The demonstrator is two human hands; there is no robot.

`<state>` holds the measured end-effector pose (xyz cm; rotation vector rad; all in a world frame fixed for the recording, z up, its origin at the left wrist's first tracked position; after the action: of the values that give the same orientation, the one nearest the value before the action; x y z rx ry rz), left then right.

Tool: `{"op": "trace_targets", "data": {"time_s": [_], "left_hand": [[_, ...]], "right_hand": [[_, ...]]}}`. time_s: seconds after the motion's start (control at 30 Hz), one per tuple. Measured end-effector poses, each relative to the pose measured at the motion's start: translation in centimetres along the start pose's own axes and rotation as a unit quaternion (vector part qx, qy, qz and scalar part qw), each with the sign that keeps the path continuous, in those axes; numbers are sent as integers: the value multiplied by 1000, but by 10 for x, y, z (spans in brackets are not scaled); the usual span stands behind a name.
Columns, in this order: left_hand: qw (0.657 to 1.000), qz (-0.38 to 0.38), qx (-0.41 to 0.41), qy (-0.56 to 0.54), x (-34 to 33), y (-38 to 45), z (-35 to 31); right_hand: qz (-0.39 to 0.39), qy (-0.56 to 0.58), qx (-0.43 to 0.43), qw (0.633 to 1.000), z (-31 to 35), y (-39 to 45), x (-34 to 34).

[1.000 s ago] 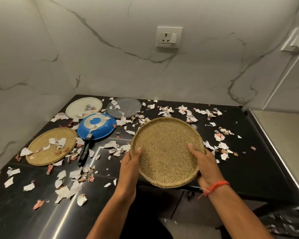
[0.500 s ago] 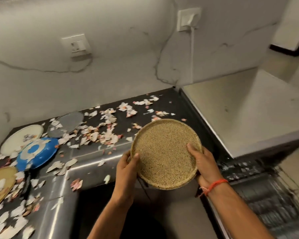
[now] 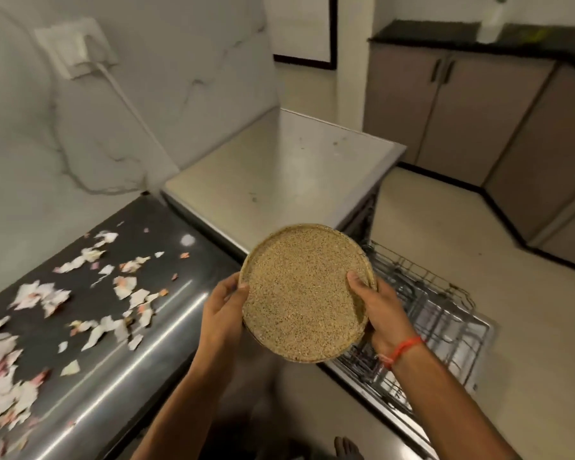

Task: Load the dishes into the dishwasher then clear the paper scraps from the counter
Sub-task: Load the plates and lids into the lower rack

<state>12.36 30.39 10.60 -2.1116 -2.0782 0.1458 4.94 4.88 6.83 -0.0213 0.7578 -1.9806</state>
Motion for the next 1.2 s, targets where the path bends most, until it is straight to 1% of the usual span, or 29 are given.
{"op": "trace_targets", "data": {"time_s": [0.07, 0.2, 0.33, 0.43, 0.53, 0.6, 0.7, 0.77, 0.83, 0.93, 1.03, 1.2], "left_hand": [[999, 35, 6, 3, -23, 11, 6], [992, 122, 13, 13, -73, 31, 23], [972, 226, 52, 30, -120, 33, 49], [958, 273, 84, 40, -147, 31, 69], [938, 322, 120, 46, -174, 24, 89], [923, 357, 127, 62, -192, 19, 97], [901, 396, 139, 108, -211, 16, 122], [884, 418, 155, 138, -219, 12, 139], [871, 425, 183, 167, -225, 9, 163], [858, 417, 218, 207, -225, 4, 195], [861, 371, 253, 240, -222, 5, 224], [864, 295, 296, 280, -221, 18, 275]], "right_hand": [[-30, 9, 10, 999, 1, 1, 21], [-124, 20, 16, 992, 7, 4, 71], [-214, 39, 32, 975, 16, -7, 111], [-261, 44, 39, 964, 20, -25, 131], [-292, 31, 52, 955, 19, -46, 143], [-302, 36, 52, 951, 11, -55, 153], [-310, 47, 24, 949, -12, -60, 177], [-318, 69, -18, 945, -43, -56, 200], [-336, 100, -68, 934, -76, -51, 226], [-326, 108, -140, 929, -112, -38, 247], [-299, 110, -176, 931, -127, -20, 260], [-268, 75, -231, 932, -142, 11, 281]]}}
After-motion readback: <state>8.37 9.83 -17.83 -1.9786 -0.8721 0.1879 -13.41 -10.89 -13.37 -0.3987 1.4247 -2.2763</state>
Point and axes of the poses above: each hand's wrist, its own y-axis towards the middle knuckle, its own x-axis out of the back of the hand, z = x × y, the point moved 10 cm from there along y, towards the middle knuckle, and after that the axes turned 7 degrees about -x, right-handed, at the moved point
